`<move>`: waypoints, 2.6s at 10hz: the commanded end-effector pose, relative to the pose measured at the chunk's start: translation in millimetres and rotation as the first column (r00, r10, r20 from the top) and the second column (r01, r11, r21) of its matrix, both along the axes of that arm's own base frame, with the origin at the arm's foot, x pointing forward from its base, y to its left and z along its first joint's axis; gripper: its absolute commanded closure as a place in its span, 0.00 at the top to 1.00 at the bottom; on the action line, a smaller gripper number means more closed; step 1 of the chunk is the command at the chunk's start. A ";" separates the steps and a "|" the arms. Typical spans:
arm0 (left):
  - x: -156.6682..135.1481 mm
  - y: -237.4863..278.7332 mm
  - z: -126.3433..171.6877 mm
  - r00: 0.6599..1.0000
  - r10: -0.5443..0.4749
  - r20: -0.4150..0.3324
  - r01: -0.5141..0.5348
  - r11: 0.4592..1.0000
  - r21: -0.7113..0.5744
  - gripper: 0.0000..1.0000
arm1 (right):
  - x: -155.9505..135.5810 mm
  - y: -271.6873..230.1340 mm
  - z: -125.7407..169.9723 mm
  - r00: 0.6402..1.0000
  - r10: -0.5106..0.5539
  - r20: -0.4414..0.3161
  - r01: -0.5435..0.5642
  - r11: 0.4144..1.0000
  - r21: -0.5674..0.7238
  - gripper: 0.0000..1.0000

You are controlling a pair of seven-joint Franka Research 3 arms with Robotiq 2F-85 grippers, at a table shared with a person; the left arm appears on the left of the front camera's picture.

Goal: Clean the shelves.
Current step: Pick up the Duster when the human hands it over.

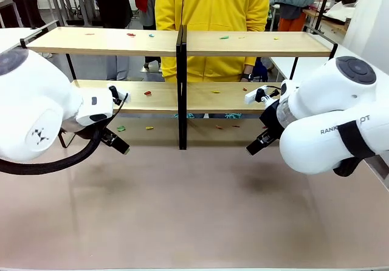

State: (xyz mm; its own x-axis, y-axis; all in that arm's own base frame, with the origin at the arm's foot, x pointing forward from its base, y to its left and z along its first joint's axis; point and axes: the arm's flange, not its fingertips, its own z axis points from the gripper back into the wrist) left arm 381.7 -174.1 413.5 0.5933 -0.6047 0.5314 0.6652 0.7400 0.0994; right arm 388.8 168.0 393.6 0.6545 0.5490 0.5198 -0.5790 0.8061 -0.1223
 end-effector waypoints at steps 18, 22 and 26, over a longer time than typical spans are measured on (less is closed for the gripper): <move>-160.2 193.9 154.1 0.935 0.104 0.340 0.092 0.853 -0.514 1.00 | -154.8 -150.5 224.2 0.922 -0.002 0.387 -0.095 0.968 0.232 1.00; -163.6 197.4 148.8 0.939 0.094 0.329 0.092 0.858 -0.506 1.00 | -149.3 -151.8 228.6 0.912 -0.128 0.390 -0.019 0.936 0.351 1.00; -161.6 197.0 144.8 0.950 0.156 0.270 -0.013 0.884 -0.467 1.00 | -146.5 -149.9 226.6 0.904 -0.189 0.384 0.042 0.932 0.360 1.00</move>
State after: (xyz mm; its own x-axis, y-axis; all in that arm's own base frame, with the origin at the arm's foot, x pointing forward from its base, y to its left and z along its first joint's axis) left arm 253.2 47.8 630.5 0.3531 -0.2077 0.9122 0.6501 0.7557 -0.0796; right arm 248.9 11.3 649.4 0.4062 0.2291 0.8846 -0.4651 0.8851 -0.0157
